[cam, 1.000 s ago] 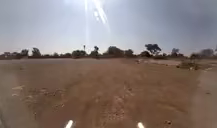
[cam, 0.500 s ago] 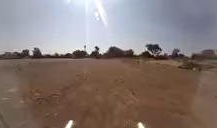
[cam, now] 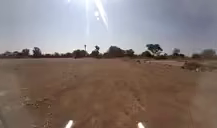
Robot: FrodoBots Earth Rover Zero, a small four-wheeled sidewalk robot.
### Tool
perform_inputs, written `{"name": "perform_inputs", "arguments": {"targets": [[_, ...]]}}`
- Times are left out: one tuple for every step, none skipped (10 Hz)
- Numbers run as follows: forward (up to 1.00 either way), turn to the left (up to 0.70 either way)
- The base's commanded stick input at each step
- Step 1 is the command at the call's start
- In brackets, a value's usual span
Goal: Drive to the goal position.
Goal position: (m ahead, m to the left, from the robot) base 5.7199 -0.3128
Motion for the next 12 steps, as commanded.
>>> {"name": "perform_inputs", "arguments": {"targets": [[0.50,0.00],[0.50,0.00],[0.50,0.00],[0.50,0.00],[0.50,0.00],[0.50,0.00],[0.50,0.00],[0.50,0.00],[0.50,0.00],[0.50,0.00],[0.50,0.00],[0.50,0.00]]}}
